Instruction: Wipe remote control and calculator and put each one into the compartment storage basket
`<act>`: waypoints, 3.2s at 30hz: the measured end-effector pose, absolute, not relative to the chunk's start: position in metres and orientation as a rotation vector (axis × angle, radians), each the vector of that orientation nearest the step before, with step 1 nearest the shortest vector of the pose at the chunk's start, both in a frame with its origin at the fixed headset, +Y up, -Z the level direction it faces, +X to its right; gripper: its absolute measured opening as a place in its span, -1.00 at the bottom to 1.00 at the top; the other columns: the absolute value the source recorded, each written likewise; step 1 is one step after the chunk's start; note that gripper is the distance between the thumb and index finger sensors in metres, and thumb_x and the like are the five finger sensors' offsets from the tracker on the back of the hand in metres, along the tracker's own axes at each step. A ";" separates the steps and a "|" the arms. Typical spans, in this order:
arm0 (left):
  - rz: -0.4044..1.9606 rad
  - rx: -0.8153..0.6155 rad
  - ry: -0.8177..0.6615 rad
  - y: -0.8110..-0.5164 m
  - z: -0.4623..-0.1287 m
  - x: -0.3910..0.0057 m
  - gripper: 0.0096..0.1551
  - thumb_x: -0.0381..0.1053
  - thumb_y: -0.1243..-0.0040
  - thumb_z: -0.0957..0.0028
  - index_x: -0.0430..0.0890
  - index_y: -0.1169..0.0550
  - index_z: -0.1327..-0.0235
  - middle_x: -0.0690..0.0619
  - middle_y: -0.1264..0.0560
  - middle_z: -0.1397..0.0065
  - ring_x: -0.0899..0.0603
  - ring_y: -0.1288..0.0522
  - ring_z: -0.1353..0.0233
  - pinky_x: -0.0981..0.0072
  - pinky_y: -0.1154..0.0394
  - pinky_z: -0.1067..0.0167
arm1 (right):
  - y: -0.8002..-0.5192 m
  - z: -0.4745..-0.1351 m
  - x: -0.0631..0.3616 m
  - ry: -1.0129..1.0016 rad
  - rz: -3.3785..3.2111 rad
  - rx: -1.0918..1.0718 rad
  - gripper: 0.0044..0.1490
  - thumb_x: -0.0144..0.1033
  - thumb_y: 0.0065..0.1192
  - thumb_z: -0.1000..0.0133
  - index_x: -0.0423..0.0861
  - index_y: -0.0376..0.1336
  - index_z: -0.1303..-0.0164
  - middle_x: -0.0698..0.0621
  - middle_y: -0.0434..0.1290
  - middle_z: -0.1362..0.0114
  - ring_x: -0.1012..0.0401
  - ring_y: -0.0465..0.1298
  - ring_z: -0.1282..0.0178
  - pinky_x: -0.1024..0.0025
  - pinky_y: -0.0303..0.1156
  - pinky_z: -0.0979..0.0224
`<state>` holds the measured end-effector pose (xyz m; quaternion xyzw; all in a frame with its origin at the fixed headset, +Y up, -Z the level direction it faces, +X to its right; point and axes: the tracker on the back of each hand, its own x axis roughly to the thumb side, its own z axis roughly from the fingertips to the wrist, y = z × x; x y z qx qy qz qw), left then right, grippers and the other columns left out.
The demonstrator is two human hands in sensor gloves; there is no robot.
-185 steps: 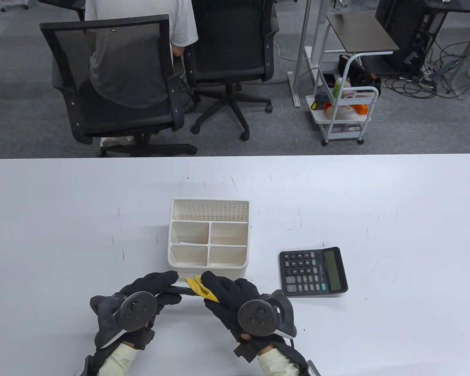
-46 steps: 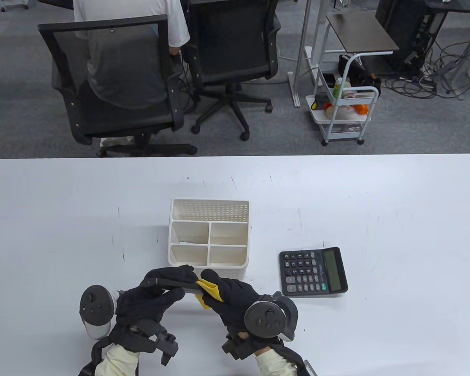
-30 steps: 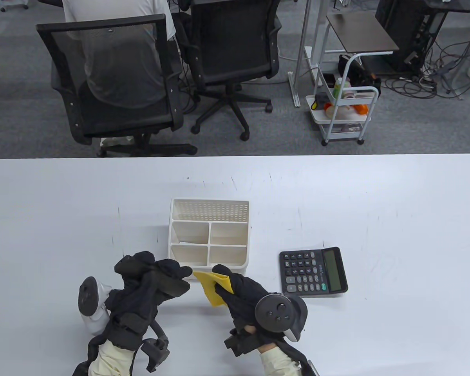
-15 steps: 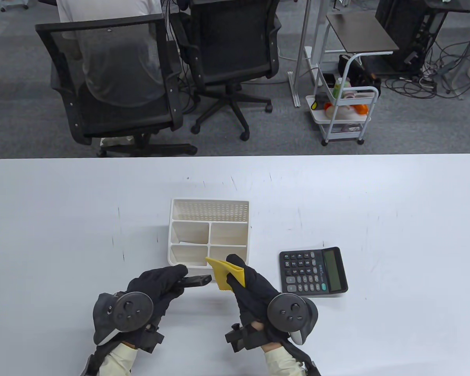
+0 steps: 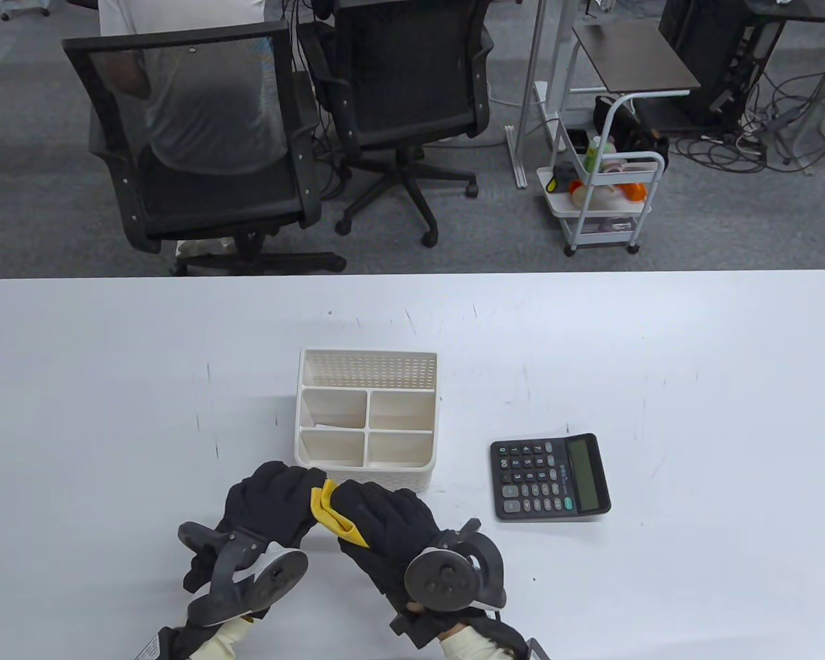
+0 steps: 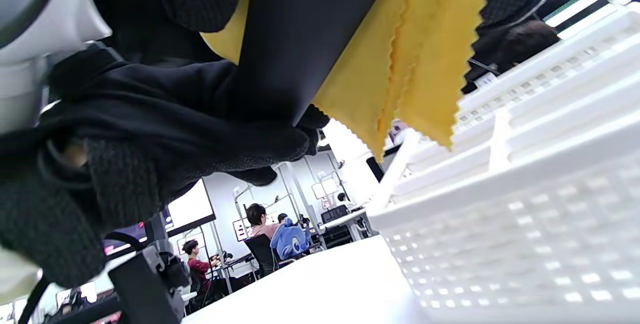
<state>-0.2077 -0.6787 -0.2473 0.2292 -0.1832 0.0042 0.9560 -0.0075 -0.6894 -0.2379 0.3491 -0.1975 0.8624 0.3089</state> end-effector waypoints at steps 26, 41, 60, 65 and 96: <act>0.109 0.566 -0.430 -0.675 -0.248 -0.222 -0.48 0.09 -0.55 0.25 0.18 -0.70 -0.05 0.14 -0.74 -0.18 -0.14 -0.78 -0.19 0.23 -0.82 0.02 | -0.687 -0.243 -0.004 -0.499 2.346 0.888 -0.32 -0.18 0.14 -0.26 -0.26 0.28 -0.52 -0.29 0.48 -0.51 -0.17 0.54 -0.30 -0.27 0.33 -0.33; 0.013 0.532 -0.431 -0.673 -0.244 -0.218 -0.49 0.13 -0.54 0.30 0.21 -0.74 0.00 0.15 -0.78 -0.12 -0.13 -0.82 -0.10 0.15 -0.80 0.06 | -0.690 -0.241 -0.008 -0.424 2.374 0.984 -0.27 -0.16 0.14 -0.26 -0.24 0.20 -0.59 -0.26 0.42 -0.59 -0.19 0.46 -0.43 -0.32 0.29 -0.36; 0.095 0.461 -0.399 -0.676 -0.248 -0.219 -0.45 0.21 -0.43 0.26 0.20 -0.69 -0.06 0.11 -0.75 -0.08 -0.09 -0.79 -0.02 0.15 -0.77 0.11 | -0.693 -0.245 -0.002 -0.516 2.381 0.942 -0.29 -0.20 0.13 -0.26 -0.29 0.23 -0.56 -0.27 0.49 -0.50 -0.19 0.51 -0.33 -0.32 0.29 -0.34; 0.176 0.421 -0.358 -0.676 -0.254 -0.226 -0.44 0.22 -0.45 0.29 0.19 -0.70 -0.04 0.11 -0.76 -0.06 -0.09 -0.80 0.03 0.17 -0.77 0.14 | -0.689 -0.248 0.005 -0.520 2.375 0.875 -0.31 -0.18 0.13 -0.26 -0.26 0.26 -0.54 -0.25 0.52 -0.47 -0.17 0.53 -0.30 -0.29 0.31 -0.33; 0.676 0.177 -0.373 -0.675 -0.262 -0.235 -0.42 0.12 -0.38 0.10 0.02 -0.65 -0.22 -0.01 -0.73 -0.05 0.06 -0.80 0.18 0.27 -0.79 0.26 | -0.687 -0.245 0.009 -0.770 2.517 0.901 -0.30 -0.20 0.12 -0.27 -0.16 0.17 -0.62 -0.22 0.33 -0.66 -0.23 0.30 -0.56 -0.41 0.15 -0.40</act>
